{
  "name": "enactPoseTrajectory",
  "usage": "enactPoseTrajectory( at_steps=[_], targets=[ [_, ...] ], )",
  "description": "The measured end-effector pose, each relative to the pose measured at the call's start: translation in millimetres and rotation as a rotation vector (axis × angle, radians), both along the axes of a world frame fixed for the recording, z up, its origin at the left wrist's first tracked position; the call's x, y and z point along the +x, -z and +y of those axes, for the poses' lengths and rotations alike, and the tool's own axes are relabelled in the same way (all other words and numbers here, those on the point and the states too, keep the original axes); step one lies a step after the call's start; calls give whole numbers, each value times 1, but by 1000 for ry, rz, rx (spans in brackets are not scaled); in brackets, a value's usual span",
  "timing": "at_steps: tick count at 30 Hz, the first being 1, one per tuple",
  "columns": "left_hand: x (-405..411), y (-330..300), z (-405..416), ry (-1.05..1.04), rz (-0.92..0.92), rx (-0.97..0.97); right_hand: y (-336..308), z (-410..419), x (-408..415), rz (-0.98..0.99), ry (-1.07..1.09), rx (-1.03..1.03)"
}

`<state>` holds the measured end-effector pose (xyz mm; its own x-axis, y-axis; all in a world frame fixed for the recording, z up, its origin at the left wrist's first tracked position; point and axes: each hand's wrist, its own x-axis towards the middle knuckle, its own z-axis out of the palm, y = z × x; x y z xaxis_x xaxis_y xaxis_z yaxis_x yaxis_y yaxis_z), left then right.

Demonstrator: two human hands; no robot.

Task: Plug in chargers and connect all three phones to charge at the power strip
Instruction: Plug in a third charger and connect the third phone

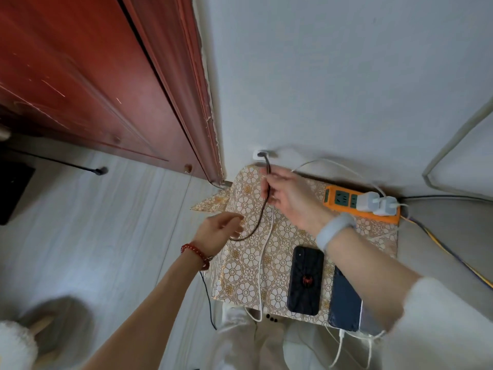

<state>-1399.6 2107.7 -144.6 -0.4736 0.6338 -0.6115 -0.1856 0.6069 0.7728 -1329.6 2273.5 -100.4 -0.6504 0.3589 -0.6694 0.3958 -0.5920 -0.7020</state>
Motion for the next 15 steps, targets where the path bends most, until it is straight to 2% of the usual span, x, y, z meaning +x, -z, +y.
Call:
enactPoseTrajectory(
  at_steps=[3,6,8,10,12,15],
  targets=[
    [7,-3,3,-126,-233,-56,-11,-27,44,11,-188,152],
    [10,-9,16,-468,-680,69,-12,-52,74,-29,-393,227],
    [12,-11,25,-669,-847,148,-9,-64,91,-55,-475,247],
    [16,-10,33,-728,-856,139,-5,-70,104,-97,-539,280],
    [24,-9,39,-690,-805,108,-3,-71,114,-127,-585,273],
    [34,-11,40,-454,-656,62,-1,-60,127,-171,-596,474]
  ],
)
